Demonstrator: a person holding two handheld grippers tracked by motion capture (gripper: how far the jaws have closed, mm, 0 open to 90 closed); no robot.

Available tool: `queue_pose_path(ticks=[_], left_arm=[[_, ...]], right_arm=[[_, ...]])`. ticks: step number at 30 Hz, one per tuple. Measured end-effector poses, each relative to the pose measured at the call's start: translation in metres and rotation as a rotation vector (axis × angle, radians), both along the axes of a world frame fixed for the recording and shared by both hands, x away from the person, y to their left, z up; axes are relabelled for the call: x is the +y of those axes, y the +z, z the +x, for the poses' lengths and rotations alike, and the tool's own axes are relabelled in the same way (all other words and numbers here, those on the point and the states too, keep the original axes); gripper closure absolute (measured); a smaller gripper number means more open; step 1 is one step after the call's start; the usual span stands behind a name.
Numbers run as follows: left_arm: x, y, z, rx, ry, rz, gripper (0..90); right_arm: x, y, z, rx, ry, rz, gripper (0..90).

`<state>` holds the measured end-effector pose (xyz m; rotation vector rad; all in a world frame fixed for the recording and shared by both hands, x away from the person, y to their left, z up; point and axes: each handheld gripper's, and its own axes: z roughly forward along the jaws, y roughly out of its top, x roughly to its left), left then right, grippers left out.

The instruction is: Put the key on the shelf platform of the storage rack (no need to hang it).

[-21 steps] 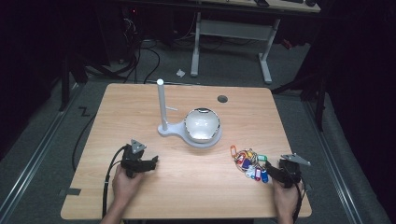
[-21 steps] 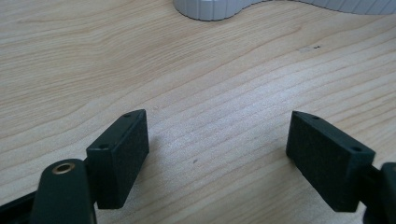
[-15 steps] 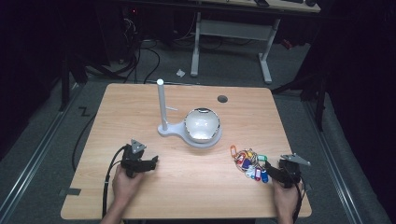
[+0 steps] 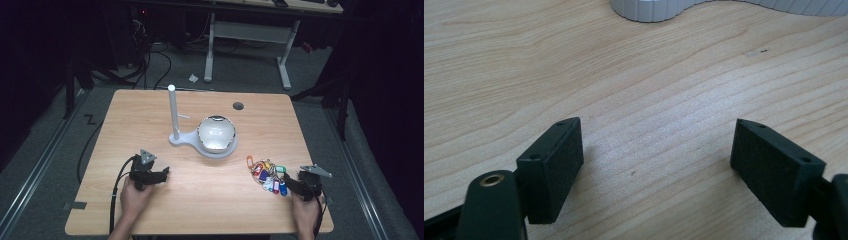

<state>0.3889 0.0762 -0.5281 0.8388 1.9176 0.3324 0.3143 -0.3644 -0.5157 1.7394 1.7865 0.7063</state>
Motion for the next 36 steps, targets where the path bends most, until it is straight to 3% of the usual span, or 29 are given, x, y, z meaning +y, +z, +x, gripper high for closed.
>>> queue_pose_path(ticks=[23,26,28,36], left_arm=[[0.0,0.0,0.0,0.006,0.004,-0.006,21.3],[0.0,0.0,0.0,0.005,0.003,-0.006,21.4],[0.0,0.0,0.0,0.005,0.004,-0.006,21.3],[0.0,0.001,-0.001,0.005,0.003,-0.006,21.3]], right_arm=[[0.001,0.001,-0.003,0.004,0.023,0.01,37.1],[0.0,0.004,-0.004,0.021,0.024,0.034,39.4],[0.002,0.008,-0.008,0.005,0.023,0.046,41.1],[0.015,0.021,-0.015,-0.019,0.071,0.038,44.0]])
